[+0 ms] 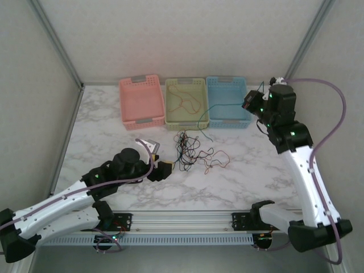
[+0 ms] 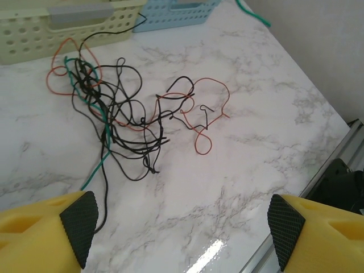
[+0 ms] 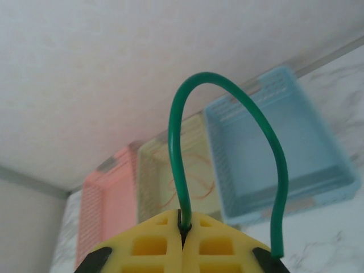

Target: Untangle the cables

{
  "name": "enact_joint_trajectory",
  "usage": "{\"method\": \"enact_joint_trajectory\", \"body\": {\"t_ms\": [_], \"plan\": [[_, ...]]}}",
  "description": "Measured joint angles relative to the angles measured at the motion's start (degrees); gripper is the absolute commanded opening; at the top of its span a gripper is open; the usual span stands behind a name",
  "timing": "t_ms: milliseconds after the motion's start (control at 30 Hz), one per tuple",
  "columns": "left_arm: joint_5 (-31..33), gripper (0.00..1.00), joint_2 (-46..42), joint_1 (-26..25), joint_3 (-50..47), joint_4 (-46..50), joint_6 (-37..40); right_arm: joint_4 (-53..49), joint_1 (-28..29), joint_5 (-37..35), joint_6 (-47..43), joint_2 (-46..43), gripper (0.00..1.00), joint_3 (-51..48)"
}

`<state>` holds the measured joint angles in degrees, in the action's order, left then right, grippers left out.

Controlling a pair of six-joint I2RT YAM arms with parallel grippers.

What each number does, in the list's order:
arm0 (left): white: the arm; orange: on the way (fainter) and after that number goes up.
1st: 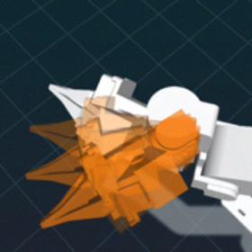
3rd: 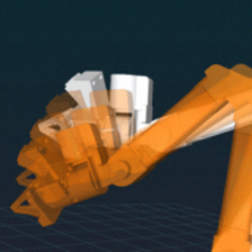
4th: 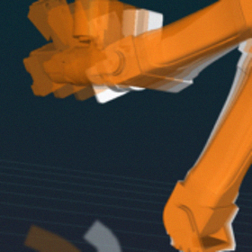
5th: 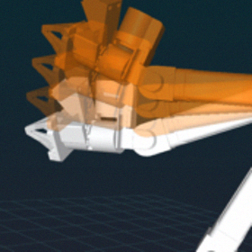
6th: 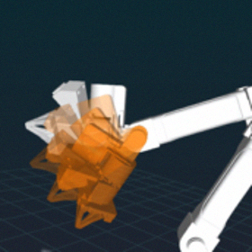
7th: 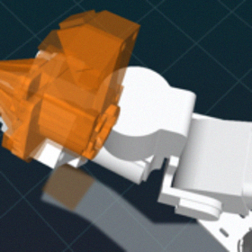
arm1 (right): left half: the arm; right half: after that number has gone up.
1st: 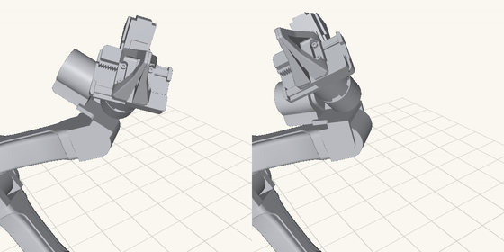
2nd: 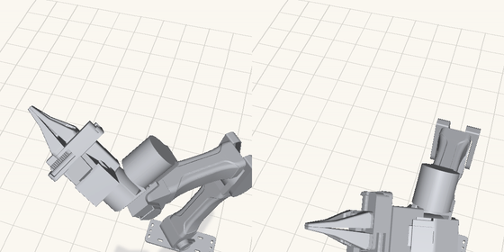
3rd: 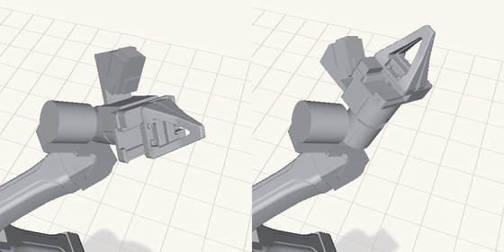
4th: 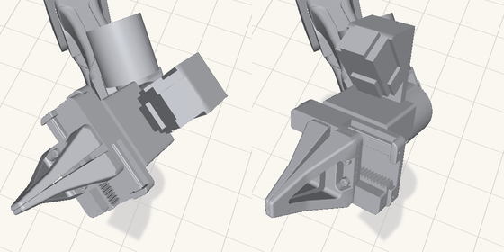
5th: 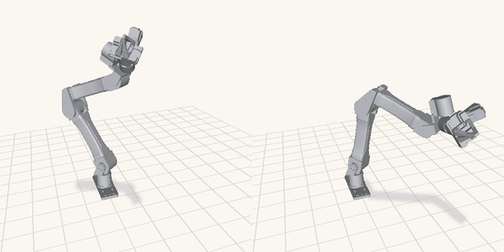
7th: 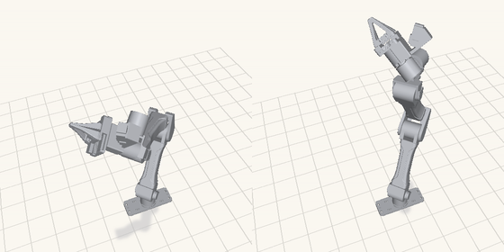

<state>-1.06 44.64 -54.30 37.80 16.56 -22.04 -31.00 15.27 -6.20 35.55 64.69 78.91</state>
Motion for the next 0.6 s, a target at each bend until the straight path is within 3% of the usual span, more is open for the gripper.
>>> {"method": "enact_joint_trajectory", "body": {"t_ms": [300,600], "plan": [[3.21,0.81,-2.49,0.0,7.65,10.01,-1.46,7.56,0.0,-16.11,-9.84,18.71,0.0,7.78],[4.66,0.82,-5.29,0.0,7.65,15.02,-2.01,9.18,-0.11,-19.1,-13.99,34.75,0.0,21.46]]}}
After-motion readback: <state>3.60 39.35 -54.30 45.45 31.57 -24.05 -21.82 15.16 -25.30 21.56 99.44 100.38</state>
